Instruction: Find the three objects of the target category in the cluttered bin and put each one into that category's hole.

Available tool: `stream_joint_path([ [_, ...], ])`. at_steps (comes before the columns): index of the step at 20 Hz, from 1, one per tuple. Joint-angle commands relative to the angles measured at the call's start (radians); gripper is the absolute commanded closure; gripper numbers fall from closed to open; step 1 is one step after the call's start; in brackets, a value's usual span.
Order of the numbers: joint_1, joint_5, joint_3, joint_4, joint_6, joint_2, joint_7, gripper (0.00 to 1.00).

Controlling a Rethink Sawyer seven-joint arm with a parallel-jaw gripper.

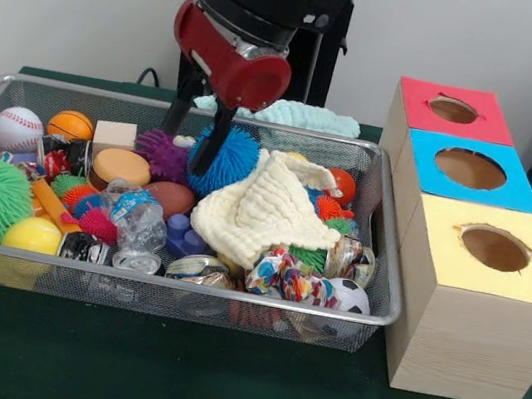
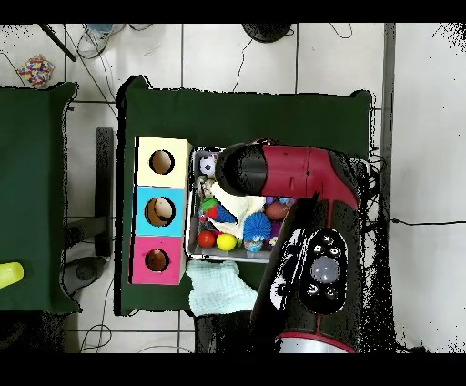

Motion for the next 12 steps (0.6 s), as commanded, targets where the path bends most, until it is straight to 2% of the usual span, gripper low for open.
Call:
stream_joint_path([
  [1, -0.045, 0.055, 0.091, 0.131, -0.059, 0.058, 0.067, 0.0],
  [12, -0.073, 0.177, 0.154, 0.229, -0.115, 0.038, 0.083, 0.0],
])
